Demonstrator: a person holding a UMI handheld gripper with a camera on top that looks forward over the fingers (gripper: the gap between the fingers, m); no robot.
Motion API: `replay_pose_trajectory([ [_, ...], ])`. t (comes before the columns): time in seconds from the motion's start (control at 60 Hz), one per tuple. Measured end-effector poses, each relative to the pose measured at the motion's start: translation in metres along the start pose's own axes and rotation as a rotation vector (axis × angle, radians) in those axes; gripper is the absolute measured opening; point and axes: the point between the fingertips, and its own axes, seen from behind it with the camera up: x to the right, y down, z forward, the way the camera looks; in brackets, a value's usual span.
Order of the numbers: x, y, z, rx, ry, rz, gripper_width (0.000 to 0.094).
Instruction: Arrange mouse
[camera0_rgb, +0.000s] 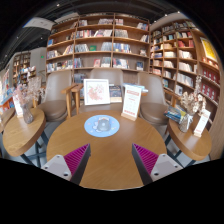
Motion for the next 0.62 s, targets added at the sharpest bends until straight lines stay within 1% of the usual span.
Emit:
replay_pose_trajectory([
  [0.1,-0.006,0.021,-0.04,0.001,-0.025,-0.001,0.0852],
  [0.233,-0.008,0.044,-0.07,-0.011,-0.042,0.009,0.0849],
  [0.35,-0.015,0.058,-0.081,-0.026,-0.065,0.023,0.0849],
  [0.483,-0.01,0.064,-0.085,-0.02,-0.045,-0.013,0.085],
  [0.617,-0.019,0.069,-0.087,-0.025,-0.074,-0.012,0.0851],
])
